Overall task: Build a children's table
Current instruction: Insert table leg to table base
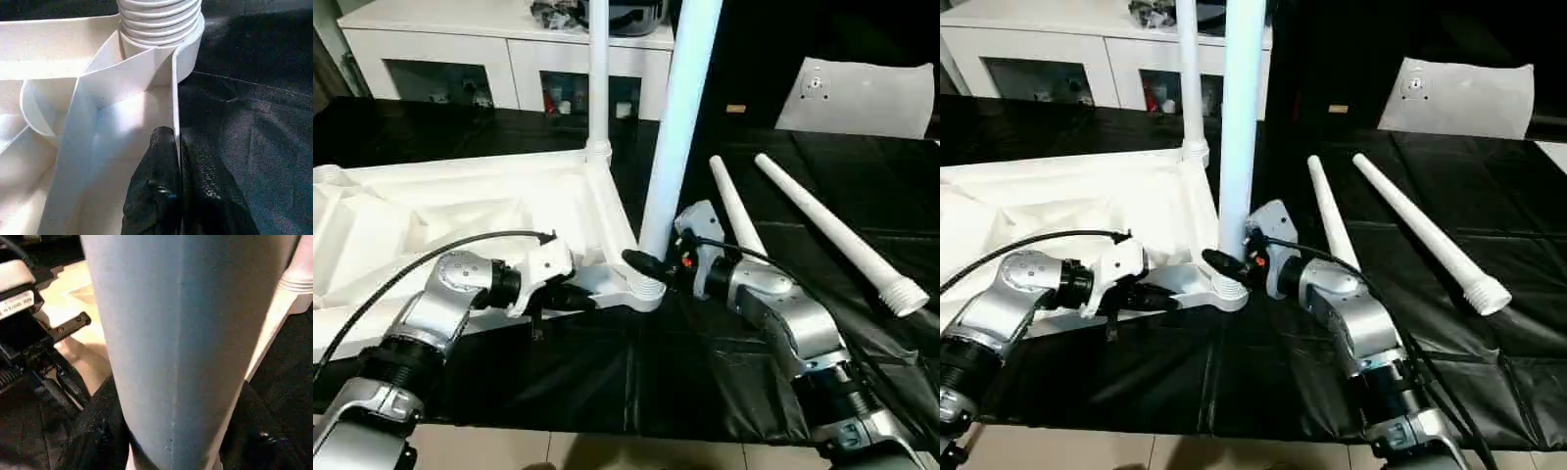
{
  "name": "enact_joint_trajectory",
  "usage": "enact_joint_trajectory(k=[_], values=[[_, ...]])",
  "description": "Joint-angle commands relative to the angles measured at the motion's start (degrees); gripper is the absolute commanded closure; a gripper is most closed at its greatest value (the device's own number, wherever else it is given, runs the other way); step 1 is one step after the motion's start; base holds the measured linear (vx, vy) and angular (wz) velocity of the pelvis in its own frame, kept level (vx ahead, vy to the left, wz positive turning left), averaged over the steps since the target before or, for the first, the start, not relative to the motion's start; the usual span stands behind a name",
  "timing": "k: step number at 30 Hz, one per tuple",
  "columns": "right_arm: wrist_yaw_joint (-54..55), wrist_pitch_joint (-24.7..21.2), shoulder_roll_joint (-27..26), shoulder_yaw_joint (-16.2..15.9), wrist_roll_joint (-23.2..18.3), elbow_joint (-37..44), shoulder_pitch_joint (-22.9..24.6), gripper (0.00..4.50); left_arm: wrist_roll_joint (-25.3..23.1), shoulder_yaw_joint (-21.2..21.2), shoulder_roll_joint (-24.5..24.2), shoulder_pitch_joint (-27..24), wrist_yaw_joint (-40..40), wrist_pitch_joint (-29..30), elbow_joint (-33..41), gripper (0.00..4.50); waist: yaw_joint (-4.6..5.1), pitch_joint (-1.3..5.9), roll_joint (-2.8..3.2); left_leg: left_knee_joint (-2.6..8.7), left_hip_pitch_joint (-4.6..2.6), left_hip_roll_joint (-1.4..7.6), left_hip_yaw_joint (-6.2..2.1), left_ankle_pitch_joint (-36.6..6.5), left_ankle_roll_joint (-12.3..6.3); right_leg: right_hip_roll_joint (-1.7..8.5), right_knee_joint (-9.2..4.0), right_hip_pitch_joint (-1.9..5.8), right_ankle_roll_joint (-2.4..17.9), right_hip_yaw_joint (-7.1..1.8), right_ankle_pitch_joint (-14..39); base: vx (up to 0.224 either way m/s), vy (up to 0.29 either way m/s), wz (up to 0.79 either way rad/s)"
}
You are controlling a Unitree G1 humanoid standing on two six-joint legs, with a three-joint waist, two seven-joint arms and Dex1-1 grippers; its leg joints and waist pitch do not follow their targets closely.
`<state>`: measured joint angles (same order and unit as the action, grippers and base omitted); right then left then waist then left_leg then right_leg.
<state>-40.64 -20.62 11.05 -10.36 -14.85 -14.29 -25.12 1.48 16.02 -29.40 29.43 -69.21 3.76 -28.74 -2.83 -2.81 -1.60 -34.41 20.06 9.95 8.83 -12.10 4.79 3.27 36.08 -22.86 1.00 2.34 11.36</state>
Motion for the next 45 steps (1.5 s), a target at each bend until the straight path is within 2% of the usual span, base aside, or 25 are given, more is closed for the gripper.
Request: enact_joint_trajectory(k=[1,4,5,6,7,8,10,11,14,15,16,18,20,23,25,28,29,30,32,35,39,41,42,44,45], values=[[1.11,-1.64,-0.19,2.28,-1.04,-4.25,0.81,2.59,1.87,-0.92,0.53,1.16,-1.06,-0.60,1.61,4.50,-0.19,2.94,0.56,4.69,0.03,2.80,-0.46,-10.92,0.42,4.74,-4.84,2.80,11.15,-2.95,13.81,0.000,0.000,0.00],[1.38,-1.56,-0.53,4.19,-2.45,-4.35,1.59,2.59,1.95,-1.27,0.61,1.12,-0.75,-0.51,1.45,4.50,-0.30,2.96,0.72,4.66,-0.21,2.83,-0.43,-11.83,0.41,4.82,-5.10,2.61,11.05,-3.01,15.27,0.000,0.000,0.00],[1.40,-1.40,-0.70,5.14,-3.25,-4.15,2.29,2.60,2.23,-1.61,0.78,1.02,-0.50,-0.24,1.48,4.50,-0.28,2.99,0.66,4.76,0.03,2.85,-0.52,-10.95,0.41,4.70,-4.87,2.78,11.15,-2.93,14.18,0.000,0.000,0.00],[1.37,-1.29,-0.84,5.76,-3.78,-3.99,2.77,2.60,2.39,-1.83,0.87,0.97,-0.34,-0.10,1.51,4.50,-0.49,3.06,1.22,4.70,-0.05,2.83,-0.50,-10.63,0.43,4.77,-4.86,2.73,11.26,-2.97,13.25,0.000,0.000,0.00],[1.46,-0.23,-1.34,7.31,-4.97,-3.78,4.53,2.61,2.60,-2.26,1.05,0.96,0.09,0.05,1.53,4.50,-0.55,3.22,1.06,4.58,0.00,2.85,-0.36,-9.50,0.16,4.70,-4.68,2.90,11.92,-2.98,9.86,0.000,0.000,0.00],[1.40,0.27,-1.44,7.58,-5.16,-3.72,5.15,2.61,2.58,-2.36,1.12,1.00,0.34,0.06,1.53,4.50,-0.70,3.22,1.34,4.55,0.02,2.88,-0.40,-9.31,0.15,4.81,-4.55,2.88,12.20,-2.97,9.03,0.000,0.000,0.00],[1.27,1.56,-1.60,7.90,-5.34,-3.69,6.62,2.61,2.64,-2.59,1.34,1.09,0.92,0.18,1.46,4.50,-0.76,3.32,1.10,4.53,0.09,2.77,-0.35,-8.54,-0.16,4.69,-4.46,3.09,12.61,-2.85,7.26,0.000,0.000,0.00],[1.20,2.62,-1.72,7.96,-5.34,-3.67,7.93,2.61,2.70,-2.75,1.51,1.22,1.30,0.23,1.33,4.50,-0.85,3.25,1.77,4.57,0.07,2.72,-0.41,-8.87,-0.19,4.72,-4.51,3.03,12.75,-2.78,7.98,0.000,0.000,0.00],[1.34,4.61,-1.99,7.91,-4.82,-3.58,9.83,2.61,2.59,-3.01,1.67,1.45,1.90,0.24,1.07,4.50,-0.89,3.20,1.52,4.65,-0.02,2.79,-0.36,-10.09,-0.15,4.74,-4.78,3.00,12.51,-2.83,9.78,0.000,0.000,0.00],[1.37,4.95,-1.99,7.82,-4.68,-3.51,10.14,2.61,2.54,-3.02,1.66,1.50,1.94,0.22,1.02,4.50,-0.94,3.12,1.54,4.69,0.04,2.76,-0.38,-10.13,-0.21,4.72,-4.84,3.01,12.40,-2.83,10.25,0.000,0.000,0.00],[1.46,6.05,-2.01,7.56,-4.21,-3.26,11.16,2.61,2.33,-3.04,1.63,1.70,2.02,0.14,0.80,4.50,-0.99,3.07,2.00,4.76,0.04,2.78,-0.41,-10.71,-0.07,4.72,-5.00,2.93,12.19,-2.82,11.03,0.000,0.000,0.00],[1.60,6.92,-1.87,7.20,-3.58,-3.00,11.77,2.61,2.24,-3.09,1.63,1.81,2.07,0.16,0.68,4.50,-0.95,3.06,1.87,4.82,0.01,2.82,-0.47,-11.17,-0.02,4.71,-4.98,2.96,12.10,-2.80,11.36,0.000,0.000,0.00],[1.76,10.00,-0.06,3.92,0.44,-1.54,13.12,2.61,1.76,-2.91,1.41,2.12,2.02,-0.09,0.34,4.50,-1.00,3.08,1.92,4.76,0.06,2.79,-0.41,-10.69,0.01,4.64,-4.96,2.94,12.12,-2.80,10.53,0.000,0.000,0.00],[1.52,10.84,1.21,1.45,3.01,-0.36,12.83,2.61,0.98,-2.35,1.11,2.23,1.86,-0.66,0.24,4.50,-0.94,2.86,1.86,4.90,0.09,2.72,-0.43,-10.91,-0.10,4.58,-5.11,2.93,11.36,-2.79,12.30,0.000,0.000,0.00],[0.64,11.28,2.31,-0.97,5.31,-0.19,12.05,2.61,0.58,-1.95,0.99,2.10,1.80,-0.84,0.50,4.50,-0.91,2.83,1.41,4.91,0.14,2.77,-0.45,-11.10,-0.32,4.71,-5.20,2.92,10.87,-2.86,14.19,0.000,0.000,0.00],[-0.22,11.10,2.45,-2.27,5.99,-0.43,10.89,2.61,0.31,-1.66,0.90,1.97,1.75,-0.98,0.99,4.50,-0.87,2.77,1.42,4.94,0.12,2.81,-0.45,-11.45,-0.64,4.76,-5.34,2.81,10.43,-2.91,15.52,0.000,0.000,0.00],[-1.10,11.02,2.23,-3.05,6.09,-1.27,9.33,2.61,-0.05,-1.22,0.61,1.84,1.31,-1.26,1.48,4.50,-0.80,2.72,1.08,4.94,0.28,2.80,-0.47,-11.04,-0.87,4.80,-5.30,2.80,10.19,-2.95,15.89,0.000,0.000,0.00],[-1.34,11.09,2.18,-3.25,6.11,-1.54,8.93,2.61,-0.13,-1.10,0.53,1.81,1.17,-1.37,1.57,4.50,-0.80,2.72,1.08,4.94,0.28,2.80,-0.47,-11.04,-0.87,4.80,-5.30,2.80,10.19,-2.95,15.89,0.000,0.000,0.00],[-2.29,11.40,2.18,-3.94,6.21,-2.23,7.79,2.61,-0.35,-0.77,0.23,1.69,0.71,-1.66,1.98,4.50,-0.52,2.27,0.88,5.06,0.31,2.82,-0.44,-11.98,-1.02,4.78,-5.54,2.52,9.90,-2.98,17.81,0.000,0.000,0.00],[-4.99,11.79,2.46,-5.42,6.41,-3.60,5.79,2.61,-0.61,-0.10,-0.40,1.64,-0.61,-2.36,2.64,4.50,-0.27,1.95,0.92,5.21,0.23,2.90,-0.51,-12.86,-0.95,4.76,-5.70,2.25,9.60,-3.01,19.25,0.000,0.000,0.00],[-8.40,11.26,2.75,-7.11,6.28,-4.46,4.28,2.61,-0.48,0.84,-0.98,2.08,-3.29,-3.13,2.98,4.50,0.12,1.42,0.78,5.39,0.20,2.94,-0.53,-13.44,-1.13,4.62,-5.61,2.11,10.03,-3.12,18.15,0.000,0.000,0.00],[-9.22,11.15,2.72,-7.37,6.24,-4.71,4.00,2.61,-0.41,1.05,-1.10,2.25,-3.78,-3.29,2.95,4.50,0.14,1.53,0.77,5.38,0.07,3.02,-0.48,-12.17,-1.17,4.67,-5.46,2.22,10.73,-3.13,15.66,0.000,0.000,0.00],[-10.66,11.08,2.88,-8.05,6.24,-4.93,3.73,2.61,-0.57,1.48,-1.12,2.72,-4.36,-3.57,2.63,4.50,0.41,0.83,0.02,5.53,0.38,2.96,-0.37,-12.00,-1.65,4.56,-5.62,2.06,10.86,-3.12,14.98,0.000,0.000,0.00],[-13.47,11.24,3.23,-9.50,6.46,-5.48,3.20,2.61,-0.96,2.17,-0.96,3.63,-5.07,-4.00,1.94,4.50,0.44,0.98,0.37,5.45,0.08,2.99,-0.43,-12.25,-1.90,4.67,-5.44,2.10,11.07,-3.15,15.40,0.000,0.000,0.00],[-14.17,11.24,3.38,-9.85,6.47,-5.39,3.22,2.61,-0.97,2.24,-0.86,3.75,-5.12,-3.89,1.95,4.50,0.50,0.75,0.23,5.48,0.05,3.07,-0.34,-11.80,-2.11,4.62,-5.55,2.03,11.38,-3.17,14.67,0.000,0.000,0.00]])
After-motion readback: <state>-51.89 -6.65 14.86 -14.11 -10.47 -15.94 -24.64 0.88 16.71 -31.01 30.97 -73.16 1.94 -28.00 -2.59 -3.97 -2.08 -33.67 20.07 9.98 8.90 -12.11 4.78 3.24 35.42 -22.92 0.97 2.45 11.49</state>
